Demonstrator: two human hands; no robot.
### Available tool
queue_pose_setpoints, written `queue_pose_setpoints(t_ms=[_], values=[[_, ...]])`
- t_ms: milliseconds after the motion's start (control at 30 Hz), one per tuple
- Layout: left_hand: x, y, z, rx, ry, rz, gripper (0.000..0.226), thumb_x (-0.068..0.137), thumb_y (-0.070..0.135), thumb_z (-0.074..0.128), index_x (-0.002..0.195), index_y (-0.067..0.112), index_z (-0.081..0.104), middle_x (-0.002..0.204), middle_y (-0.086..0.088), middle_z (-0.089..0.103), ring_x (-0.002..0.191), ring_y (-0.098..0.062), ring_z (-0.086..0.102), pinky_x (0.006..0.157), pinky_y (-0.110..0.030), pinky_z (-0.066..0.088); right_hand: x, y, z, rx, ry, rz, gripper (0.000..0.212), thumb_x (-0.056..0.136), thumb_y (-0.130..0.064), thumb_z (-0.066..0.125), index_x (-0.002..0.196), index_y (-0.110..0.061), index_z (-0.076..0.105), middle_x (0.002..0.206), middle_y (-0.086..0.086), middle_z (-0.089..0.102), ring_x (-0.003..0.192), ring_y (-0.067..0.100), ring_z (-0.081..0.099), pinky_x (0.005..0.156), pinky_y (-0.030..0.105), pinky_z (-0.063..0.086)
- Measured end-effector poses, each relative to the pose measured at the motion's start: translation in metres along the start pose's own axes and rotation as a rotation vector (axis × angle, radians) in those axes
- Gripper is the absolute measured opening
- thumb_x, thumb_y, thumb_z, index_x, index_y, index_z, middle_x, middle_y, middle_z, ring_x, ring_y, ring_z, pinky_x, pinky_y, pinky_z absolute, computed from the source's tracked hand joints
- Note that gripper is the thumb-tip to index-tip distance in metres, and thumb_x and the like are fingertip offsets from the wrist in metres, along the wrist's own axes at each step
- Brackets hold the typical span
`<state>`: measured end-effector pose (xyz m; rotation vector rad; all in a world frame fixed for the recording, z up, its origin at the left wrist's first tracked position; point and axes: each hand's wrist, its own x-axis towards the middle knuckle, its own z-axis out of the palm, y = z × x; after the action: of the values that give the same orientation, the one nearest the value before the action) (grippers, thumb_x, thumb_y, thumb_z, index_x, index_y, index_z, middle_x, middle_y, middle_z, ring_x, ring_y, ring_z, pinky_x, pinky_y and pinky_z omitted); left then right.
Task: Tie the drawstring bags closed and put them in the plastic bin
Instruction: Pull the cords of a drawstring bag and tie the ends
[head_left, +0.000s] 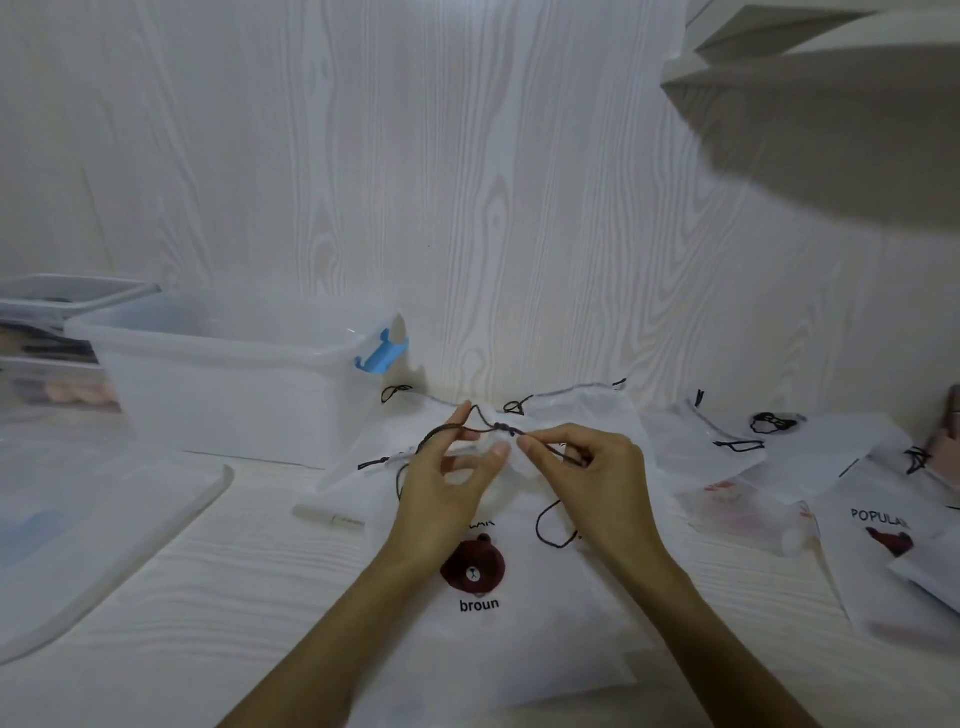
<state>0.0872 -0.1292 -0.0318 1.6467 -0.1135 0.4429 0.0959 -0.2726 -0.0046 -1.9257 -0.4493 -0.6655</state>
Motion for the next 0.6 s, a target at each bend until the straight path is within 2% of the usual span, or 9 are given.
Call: queue_pose_setpoints(t_ms=[33, 100, 167, 233, 333, 467, 533, 600], values=[[0.001, -0.003, 0.000, 0.097, -0.012, 0.083, 0.056, 0.085, 0.035, 0.066, 0.136, 0.036, 0.043, 0.110, 0.011, 0.055, 0.091, 0.000, 0.059, 0.067, -0.011, 0.047, 0.001, 0.000, 0.000, 0.019, 0.004, 0.015, 0.006, 0.080, -0.021, 0.073, 0.084, -0.018, 0.077, 0.041, -0.013, 0.047, 0.041, 0.005, 0.034, 0.046, 0.011, 0.027], [0.003, -0.006, -0.001, 0.173, 0.024, 0.199, 0.049, 0.086, 0.034, 0.064, 0.133, 0.031, 0.051, 0.107, 0.012, 0.055, 0.088, 0.000, 0.057, 0.069, -0.013, 0.042, 0.000, -0.002, -0.001, 0.048, -0.013, 0.040, 0.006, 0.081, -0.020, 0.073, 0.083, -0.017, 0.077, 0.041, -0.014, 0.048, 0.041, 0.006, 0.033, 0.045, 0.011, 0.026], [0.007, -0.003, -0.006, 0.124, 0.115, 0.237, 0.027, 0.089, 0.030, 0.060, 0.115, 0.025, 0.066, 0.105, 0.015, 0.060, 0.090, 0.002, 0.057, 0.071, -0.014, 0.040, -0.001, -0.006, -0.002, 0.065, -0.051, 0.057, 0.005, 0.081, -0.018, 0.073, 0.082, -0.014, 0.076, 0.039, -0.019, 0.048, 0.039, 0.005, 0.035, 0.045, 0.010, 0.026], [0.008, 0.004, -0.010, 0.031, 0.175, 0.232, 0.015, 0.091, 0.027, 0.058, 0.097, 0.028, 0.072, 0.099, 0.015, 0.067, 0.093, 0.005, 0.059, 0.071, -0.011, 0.042, -0.003, -0.008, -0.001, 0.087, -0.093, 0.077, 0.006, 0.082, -0.017, 0.072, 0.082, -0.012, 0.076, 0.037, -0.019, 0.045, 0.038, 0.004, 0.036, 0.045, 0.009, 0.026], [0.008, 0.014, -0.011, -0.128, 0.182, 0.150, 0.017, 0.093, 0.023, 0.057, 0.087, 0.027, 0.073, 0.088, 0.017, 0.073, 0.091, 0.007, 0.064, 0.071, -0.005, 0.045, -0.003, -0.011, -0.001, 0.106, -0.170, 0.095, 0.009, 0.083, -0.017, 0.071, 0.084, -0.010, 0.076, 0.036, -0.020, 0.046, 0.038, 0.002, 0.040, 0.044, 0.008, 0.028], [0.009, 0.016, -0.018, -0.069, 0.159, 0.126, 0.021, 0.093, 0.023, 0.057, 0.080, 0.021, 0.073, 0.077, 0.013, 0.074, 0.074, 0.005, 0.066, 0.065, -0.005, 0.046, 0.001, -0.009, -0.006, 0.115, -0.287, 0.165, 0.008, 0.082, -0.015, 0.072, 0.084, -0.009, 0.075, 0.039, -0.023, 0.051, 0.043, -0.009, 0.051, 0.049, 0.004, 0.036], [0.010, 0.017, -0.020, -0.074, 0.126, 0.034, 0.024, 0.093, 0.025, 0.057, 0.076, 0.020, 0.072, 0.073, 0.014, 0.073, 0.067, 0.006, 0.064, 0.062, -0.004, 0.044, 0.003, -0.005, -0.008, 0.107, -0.296, 0.210, 0.009, 0.078, -0.019, 0.075, 0.081, -0.011, 0.077, 0.051, -0.020, 0.063, 0.051, -0.008, 0.057, 0.054, 0.004, 0.039], [0.010, 0.016, -0.020, -0.148, 0.041, -0.154, 0.023, 0.095, 0.028, 0.054, 0.084, 0.017, 0.070, 0.077, 0.014, 0.074, 0.073, 0.006, 0.066, 0.054, -0.008, 0.043, 0.005, 0.001, -0.010, 0.086, -0.295, 0.243, 0.009, 0.075, -0.023, 0.078, 0.079, -0.015, 0.078, 0.069, -0.010, 0.073, 0.065, -0.003, 0.065, 0.062, 0.006, 0.043]])
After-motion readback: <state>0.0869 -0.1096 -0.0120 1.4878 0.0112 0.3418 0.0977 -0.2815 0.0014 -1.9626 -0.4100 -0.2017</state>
